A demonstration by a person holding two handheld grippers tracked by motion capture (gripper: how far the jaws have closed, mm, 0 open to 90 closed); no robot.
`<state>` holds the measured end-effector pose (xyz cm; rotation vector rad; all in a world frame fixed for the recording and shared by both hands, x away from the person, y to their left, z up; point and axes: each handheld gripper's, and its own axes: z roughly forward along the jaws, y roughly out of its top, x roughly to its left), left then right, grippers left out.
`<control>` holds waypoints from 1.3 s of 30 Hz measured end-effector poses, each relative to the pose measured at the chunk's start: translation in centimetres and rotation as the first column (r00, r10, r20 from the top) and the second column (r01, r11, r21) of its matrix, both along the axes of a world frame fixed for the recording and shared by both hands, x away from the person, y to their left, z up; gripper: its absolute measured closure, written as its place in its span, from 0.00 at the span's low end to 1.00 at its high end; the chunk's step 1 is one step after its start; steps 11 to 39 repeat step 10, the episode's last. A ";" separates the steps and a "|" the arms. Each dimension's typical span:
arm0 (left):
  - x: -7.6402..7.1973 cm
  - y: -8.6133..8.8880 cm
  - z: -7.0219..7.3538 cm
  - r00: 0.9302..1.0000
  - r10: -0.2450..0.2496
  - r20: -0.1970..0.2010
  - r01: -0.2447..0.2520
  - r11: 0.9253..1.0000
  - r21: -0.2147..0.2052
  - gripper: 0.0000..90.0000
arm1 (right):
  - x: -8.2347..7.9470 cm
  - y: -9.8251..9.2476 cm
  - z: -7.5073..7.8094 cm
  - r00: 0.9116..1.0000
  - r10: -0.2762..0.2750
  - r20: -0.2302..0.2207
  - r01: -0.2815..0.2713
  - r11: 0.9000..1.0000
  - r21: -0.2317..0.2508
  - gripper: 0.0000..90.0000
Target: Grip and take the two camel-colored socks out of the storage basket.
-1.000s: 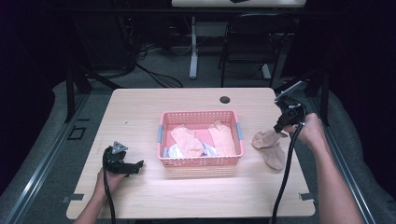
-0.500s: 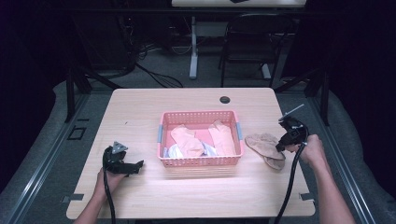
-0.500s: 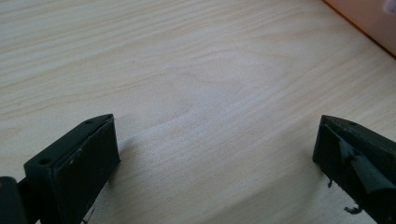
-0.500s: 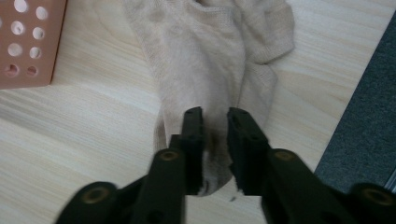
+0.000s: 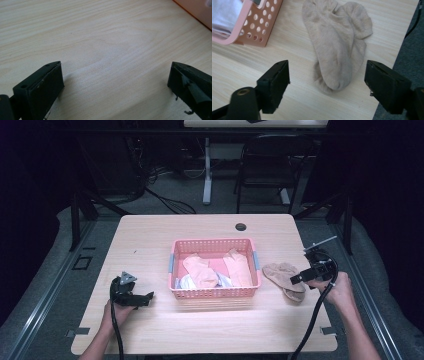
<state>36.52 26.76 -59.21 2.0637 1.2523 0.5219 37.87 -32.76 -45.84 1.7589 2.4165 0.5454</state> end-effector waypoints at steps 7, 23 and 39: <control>0.0 0.0 0.0 1.000 0.000 0.000 0.000 1.000 0.000 0.00 | -3.0 0.7 -0.2 0.999 0.024 0.030 -0.024 0.999 -0.023 0.15; 0.0 0.0 0.0 1.000 -0.002 0.000 0.002 1.000 0.000 0.00 | -3.8 0.8 -0.3 0.999 0.029 0.032 -0.029 0.999 -0.027 0.13; 0.0 0.0 0.0 1.000 -0.002 0.000 0.002 1.000 0.000 0.00 | -3.8 0.8 -0.3 0.999 0.029 0.032 -0.029 0.999 -0.027 0.13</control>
